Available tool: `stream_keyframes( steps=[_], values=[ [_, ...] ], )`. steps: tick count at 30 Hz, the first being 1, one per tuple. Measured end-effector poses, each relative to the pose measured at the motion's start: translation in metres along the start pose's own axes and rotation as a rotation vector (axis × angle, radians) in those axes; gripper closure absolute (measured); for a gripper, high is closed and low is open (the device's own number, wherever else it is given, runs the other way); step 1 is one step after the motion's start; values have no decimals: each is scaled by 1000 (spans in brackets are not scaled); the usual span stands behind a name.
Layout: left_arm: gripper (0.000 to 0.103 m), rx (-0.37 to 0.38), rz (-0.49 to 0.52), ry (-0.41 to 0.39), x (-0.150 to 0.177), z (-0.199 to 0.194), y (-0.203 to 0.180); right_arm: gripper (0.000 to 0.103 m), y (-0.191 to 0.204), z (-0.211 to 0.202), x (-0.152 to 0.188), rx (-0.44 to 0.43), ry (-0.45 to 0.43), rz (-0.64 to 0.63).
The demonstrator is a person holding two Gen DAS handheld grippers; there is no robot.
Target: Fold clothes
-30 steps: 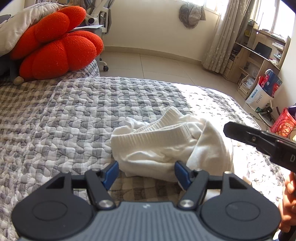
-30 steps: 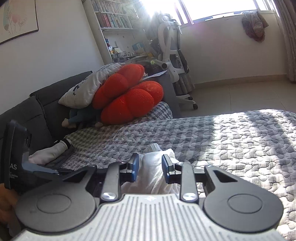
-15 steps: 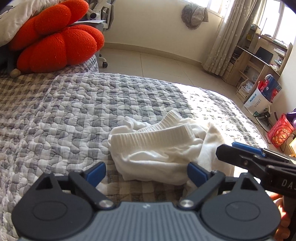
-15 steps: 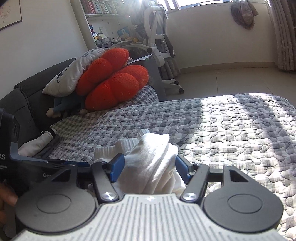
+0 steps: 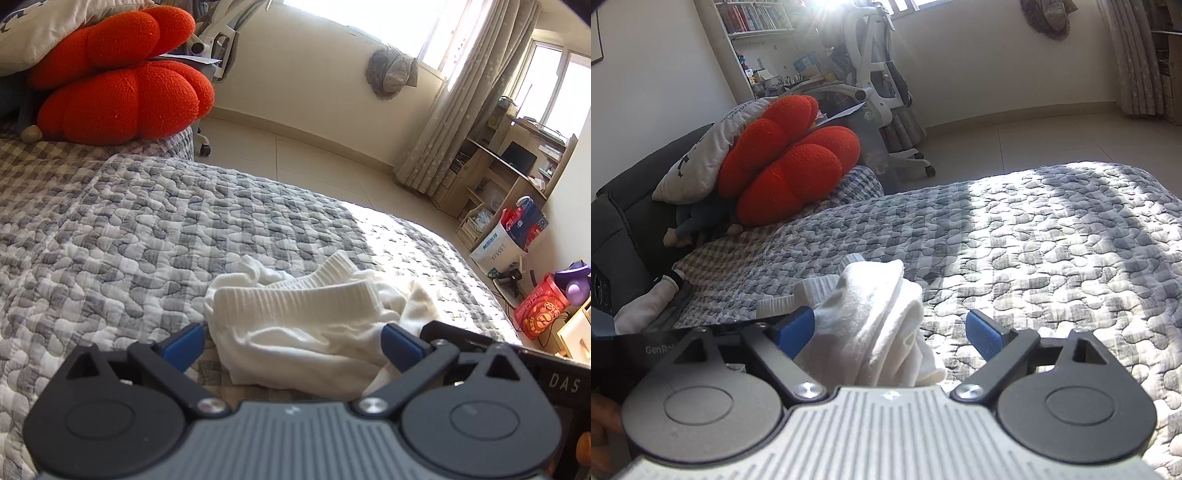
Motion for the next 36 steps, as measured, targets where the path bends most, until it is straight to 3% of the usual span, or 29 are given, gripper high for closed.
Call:
stream_keyframes(
  steps=[2, 3, 4, 5, 6, 7, 12, 17, 21, 26, 28, 30, 32, 36],
  values=[
    [15, -1, 11, 22, 1, 8, -1, 35, -1, 4, 2, 16, 26, 4],
    [32, 0, 17, 32, 1, 11, -2, 41, -1, 6, 3, 11, 31, 7],
    [51, -4, 27, 37, 1, 12, -2, 54, -1, 6, 4, 5, 32, 11],
    [59, -10, 41, 38, 0, 11, -3, 64, 0, 6, 3, 2, 31, 12],
    [79, -22, 52, 35, -2, 9, -4, 66, 1, 4, 3, 2, 25, 8],
    [89, -32, 56, 31, -4, 6, -3, 71, 2, 3, 2, 8, 13, -1],
    [94, 1, 13, -5, -16, -20, 10, 74, 1, -2, -1, 16, -13, -10],
    [94, -60, 11, -97, -32, -48, 23, 69, -4, -4, -4, 25, -22, 4],
    [95, -117, -50, -157, -45, -63, 49, 69, -5, -3, -3, 31, -18, 10],
    [95, -222, -106, -139, -51, -58, 77, 69, -4, 2, -2, 36, -8, 5],
    [95, -220, -129, -105, -50, -52, 84, 69, -3, 3, -3, 33, -5, 5],
    [95, -210, -153, -87, -49, -50, 88, 62, 0, 6, -2, 28, 1, 2],
    [94, -219, -173, -92, -49, -52, 92, 40, 3, 8, -1, 28, 7, -8],
    [95, -280, -221, -133, -53, -61, 107, 30, 5, 10, 0, 39, 20, -30]
  ],
)
Point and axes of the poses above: each gripper's, at about its wrist camera, not at the fingertips, and z roughly the way its jaws point, y to its left, x to its underside, the point moved 2 cm from there along z, roughly the way its jaws point, and after that the axes turned 3 degrees about y, right-handed, at the moved point
